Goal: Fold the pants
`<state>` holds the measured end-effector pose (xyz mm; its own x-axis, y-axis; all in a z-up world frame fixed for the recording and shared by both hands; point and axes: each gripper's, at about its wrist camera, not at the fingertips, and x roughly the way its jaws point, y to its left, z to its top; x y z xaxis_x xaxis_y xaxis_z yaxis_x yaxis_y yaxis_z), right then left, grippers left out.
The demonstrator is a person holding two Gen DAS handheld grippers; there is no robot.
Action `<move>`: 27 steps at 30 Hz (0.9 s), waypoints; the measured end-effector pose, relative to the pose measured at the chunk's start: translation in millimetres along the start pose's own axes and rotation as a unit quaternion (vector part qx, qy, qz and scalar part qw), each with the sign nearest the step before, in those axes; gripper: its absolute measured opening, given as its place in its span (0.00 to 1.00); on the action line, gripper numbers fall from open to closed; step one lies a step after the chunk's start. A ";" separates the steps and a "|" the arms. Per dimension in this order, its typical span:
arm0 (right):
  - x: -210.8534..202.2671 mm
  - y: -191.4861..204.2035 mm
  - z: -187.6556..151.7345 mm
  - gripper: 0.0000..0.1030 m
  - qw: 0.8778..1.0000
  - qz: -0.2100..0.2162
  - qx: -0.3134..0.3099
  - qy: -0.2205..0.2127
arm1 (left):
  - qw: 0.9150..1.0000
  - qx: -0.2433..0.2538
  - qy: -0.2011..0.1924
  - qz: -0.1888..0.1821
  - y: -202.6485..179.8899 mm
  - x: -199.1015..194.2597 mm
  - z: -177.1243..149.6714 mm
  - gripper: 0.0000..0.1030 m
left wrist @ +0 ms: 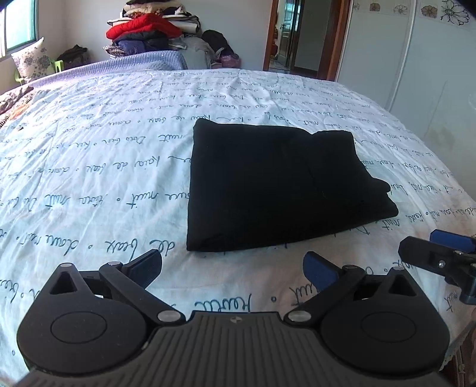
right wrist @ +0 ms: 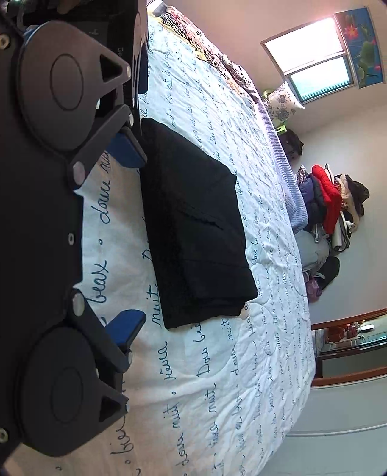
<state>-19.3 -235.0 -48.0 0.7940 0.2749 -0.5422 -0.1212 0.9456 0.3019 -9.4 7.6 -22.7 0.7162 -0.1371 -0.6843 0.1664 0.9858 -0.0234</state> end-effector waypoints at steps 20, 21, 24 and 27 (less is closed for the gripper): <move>-5.7 39.4 -3.7 1.00 0.995 -0.059 -0.072 -0.019 | 0.993 0.027 -0.108 0.044 -12.7 -38.3 -4.8 0.98; -4.9 38.3 -3.1 1.00 0.996 -0.059 -0.068 -0.018 | 0.993 0.027 -0.107 0.042 -12.3 -38.0 -3.4 0.98; -3.1 36.8 -0.4 1.00 0.996 -0.064 -0.061 -0.016 | 0.992 0.036 -0.114 0.048 -14.5 -39.4 0.1 0.98; -0.6 38.6 2.9 1.00 0.993 -0.094 -0.069 -0.015 | 0.992 0.020 -0.109 0.061 -11.6 -35.6 6.0 0.99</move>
<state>-22.8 -199.2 -33.8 0.8273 0.0873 -0.5549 -0.0478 0.9952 0.0854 -32.8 0.5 6.4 0.8616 -0.0396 -0.5060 0.0935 0.9923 0.0815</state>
